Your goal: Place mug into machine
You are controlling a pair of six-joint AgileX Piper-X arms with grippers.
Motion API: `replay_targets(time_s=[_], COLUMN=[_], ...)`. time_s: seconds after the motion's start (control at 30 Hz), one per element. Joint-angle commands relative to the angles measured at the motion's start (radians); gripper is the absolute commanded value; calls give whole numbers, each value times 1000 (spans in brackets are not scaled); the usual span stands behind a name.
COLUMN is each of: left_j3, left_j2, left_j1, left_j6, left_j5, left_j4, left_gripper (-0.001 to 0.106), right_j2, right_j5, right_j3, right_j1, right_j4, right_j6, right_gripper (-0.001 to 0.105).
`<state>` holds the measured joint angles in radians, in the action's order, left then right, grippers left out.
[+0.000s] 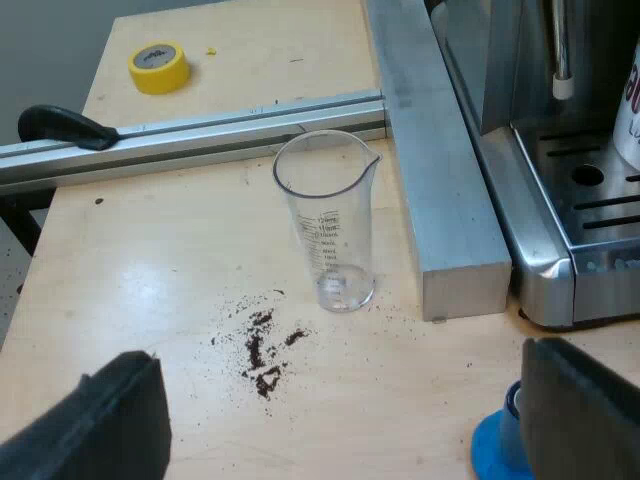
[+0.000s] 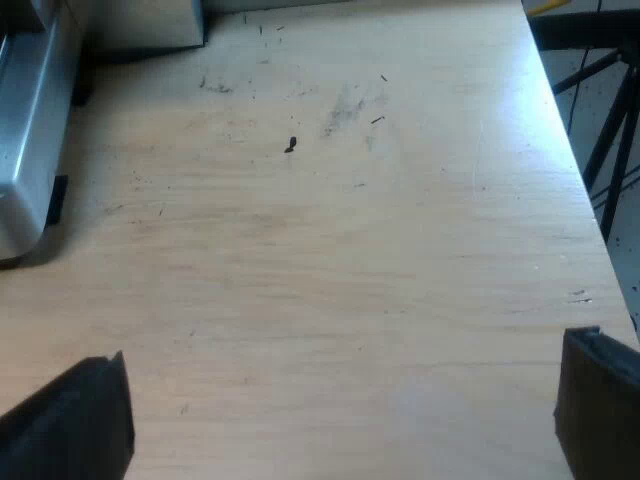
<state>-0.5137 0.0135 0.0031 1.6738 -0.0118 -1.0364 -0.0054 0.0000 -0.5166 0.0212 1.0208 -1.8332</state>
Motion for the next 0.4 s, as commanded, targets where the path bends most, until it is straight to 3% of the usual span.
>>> replay_targets(time_s=[0.03, 0.23, 0.4], left_j3=[-3, -3, -3], left_j2=[138, 138, 138], left_j1=[-8, -106, -107], left_j6=[3, 3, 3], left_j5=[3, 4, 4], left_j4=[15, 15, 15], left_gripper=[73, 73, 73], right_j2=[-40, -40, -40], right_j5=[0, 0, 0], right_j3=[-5, -5, -5], right_j1=[2, 2, 2], right_j4=[-3, -3, -3], right_j6=[-2, -2, -2], right_gripper=[86, 86, 86])
